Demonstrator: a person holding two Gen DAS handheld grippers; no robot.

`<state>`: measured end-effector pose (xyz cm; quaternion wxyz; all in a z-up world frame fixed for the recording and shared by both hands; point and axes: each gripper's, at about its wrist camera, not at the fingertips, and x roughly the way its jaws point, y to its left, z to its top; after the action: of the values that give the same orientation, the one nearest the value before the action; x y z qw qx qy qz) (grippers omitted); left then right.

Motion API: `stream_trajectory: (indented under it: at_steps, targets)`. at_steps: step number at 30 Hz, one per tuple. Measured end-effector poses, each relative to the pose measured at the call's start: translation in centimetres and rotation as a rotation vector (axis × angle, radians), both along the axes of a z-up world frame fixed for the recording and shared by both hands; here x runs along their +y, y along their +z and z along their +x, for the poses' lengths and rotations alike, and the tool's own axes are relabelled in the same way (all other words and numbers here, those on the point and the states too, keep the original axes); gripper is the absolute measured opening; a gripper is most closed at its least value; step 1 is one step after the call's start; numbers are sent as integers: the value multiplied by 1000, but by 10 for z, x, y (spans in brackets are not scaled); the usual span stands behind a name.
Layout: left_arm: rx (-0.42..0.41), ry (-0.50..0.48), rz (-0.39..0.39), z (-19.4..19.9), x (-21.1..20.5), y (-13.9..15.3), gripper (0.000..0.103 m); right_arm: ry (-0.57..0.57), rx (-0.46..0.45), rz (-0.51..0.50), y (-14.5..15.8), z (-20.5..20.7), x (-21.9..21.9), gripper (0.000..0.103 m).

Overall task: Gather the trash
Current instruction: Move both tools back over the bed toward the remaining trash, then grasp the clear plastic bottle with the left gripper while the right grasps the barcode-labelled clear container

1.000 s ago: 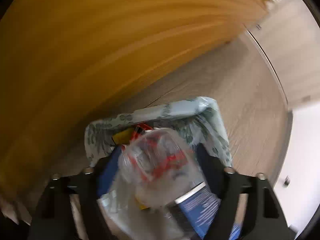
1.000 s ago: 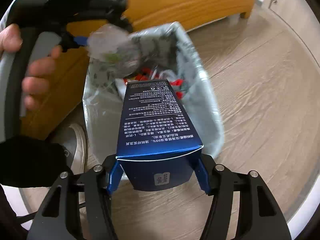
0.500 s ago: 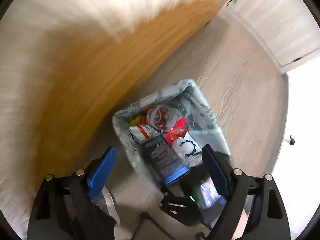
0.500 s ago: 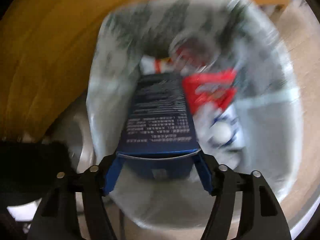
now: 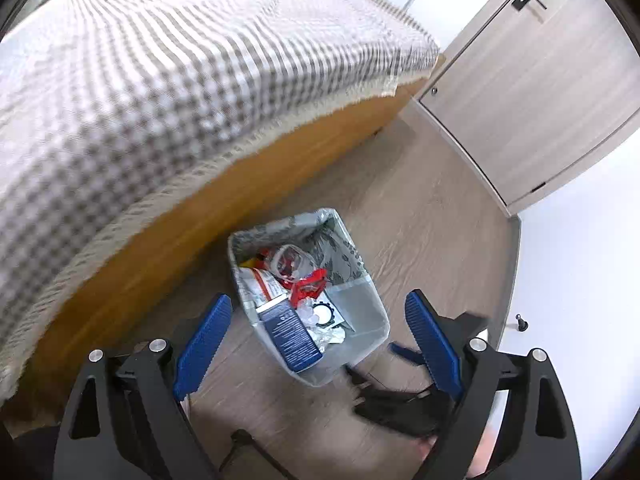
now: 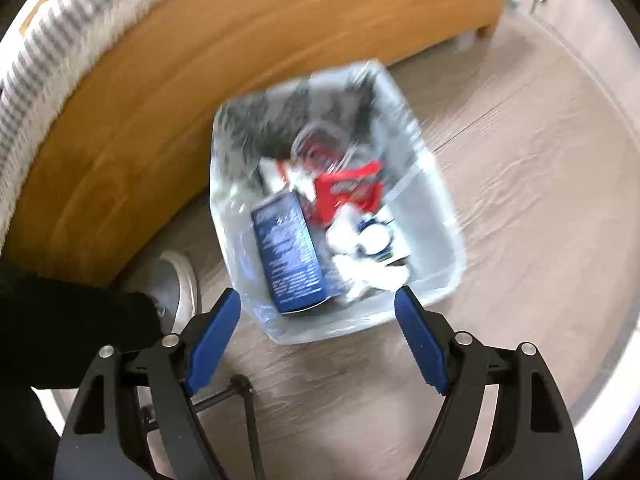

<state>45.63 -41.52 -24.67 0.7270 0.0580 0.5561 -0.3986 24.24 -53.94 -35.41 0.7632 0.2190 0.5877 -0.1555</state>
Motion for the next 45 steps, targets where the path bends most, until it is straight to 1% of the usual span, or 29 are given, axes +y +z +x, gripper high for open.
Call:
stream_trajectory:
  at_steps: [3, 7, 8, 9, 11, 14, 16, 17, 19, 22, 24, 25, 26, 27, 28, 29, 30, 31, 33, 34, 35, 36, 37, 38, 39, 40, 41, 43, 45]
  targets:
    - [-76, -8, -47, -1, 26, 33, 86, -14, -49, -73, 45, 7, -3, 76]
    - [-224, 56, -100, 16, 85, 96, 86, 3, -145, -196, 120, 22, 14, 76]
    - [-262, 86, -113, 24, 107, 110, 90, 12, -173, -217, 136, 27, 21, 76]
    - [-293, 124, -115, 30, 125, 120, 93, 27, -216, -242, 158, 37, 31, 76]
    - [-374, 245, -121, 49, 174, 141, 94, 46, -277, -263, 186, 50, 48, 76]
    - [-435, 441, -165, 82, 256, 164, 96, 82, -351, -264, 212, 76, 76, 76]
    - [-417, 574, -216, 108, 311, 167, 96, 137, -403, -244, 228, 101, 108, 76]
    - [-396, 664, -236, 124, 345, 166, 96, 166, -422, -240, 234, 113, 123, 76]
    - [-373, 780, -241, 149, 394, 162, 96, 214, -446, -247, 237, 135, 151, 76]
    - [-357, 808, -245, 182, 450, 141, 96, 284, -467, -264, 244, 173, 193, 76]
    - [-290, 858, -326, 202, 483, 118, 93, 331, -468, -254, 243, 200, 217, 76]
    - [-242, 888, -395, 211, 498, 108, 91, 350, -467, -250, 242, 211, 227, 76]
    - [-181, 931, -484, 221, 514, 94, 85, 367, -466, -249, 242, 220, 236, 76]
    - [-129, 958, -540, 227, 523, 82, 76, 398, -467, -250, 241, 236, 251, 76]
    - [-68, 970, -585, 236, 528, 70, 71, 418, -470, -253, 242, 246, 264, 76]
    - [-21, 964, -624, 241, 525, 61, 69, 437, -472, -259, 242, 256, 275, 76]
    - [-15, 947, -645, 247, 522, 61, 69, 466, -479, -269, 243, 271, 290, 76]
    - [-26, 931, -640, 248, 515, 63, 69, 482, -484, -271, 245, 280, 300, 76]
    - [-50, 921, -562, 261, 503, 63, 65, 511, -496, -269, 247, 299, 321, 76]
    - [-38, 938, -513, 267, 498, 57, 61, 525, -505, -269, 249, 309, 331, 76]
    - [-15, 968, -466, 274, 498, 49, 52, 537, -511, -272, 251, 318, 339, 76]
    - [0, 985, -443, 278, 497, 42, 48, 559, -519, -277, 254, 332, 349, 76]
    - [25, 1006, -416, 282, 495, 35, 48, 572, -523, -283, 255, 341, 358, 76]
    - [50, 1012, -395, 285, 494, 29, 41, 585, -525, -288, 257, 350, 365, 76]
    - [60, 999, -390, 289, 493, 24, 26, 610, -531, -293, 260, 364, 377, 76]
    - [66, 982, -392, 291, 493, 21, 18, 627, -535, -298, 262, 371, 384, 76]
    - [69, 980, -404, 293, 496, 19, 0, 644, -541, -306, 264, 378, 392, 76]
    - [70, 995, -441, 292, 512, 21, 0, 684, -563, -329, 270, 398, 412, 76]
    - [61, 994, -514, 287, 532, 27, 0, 717, -583, -352, 274, 413, 429, 76]
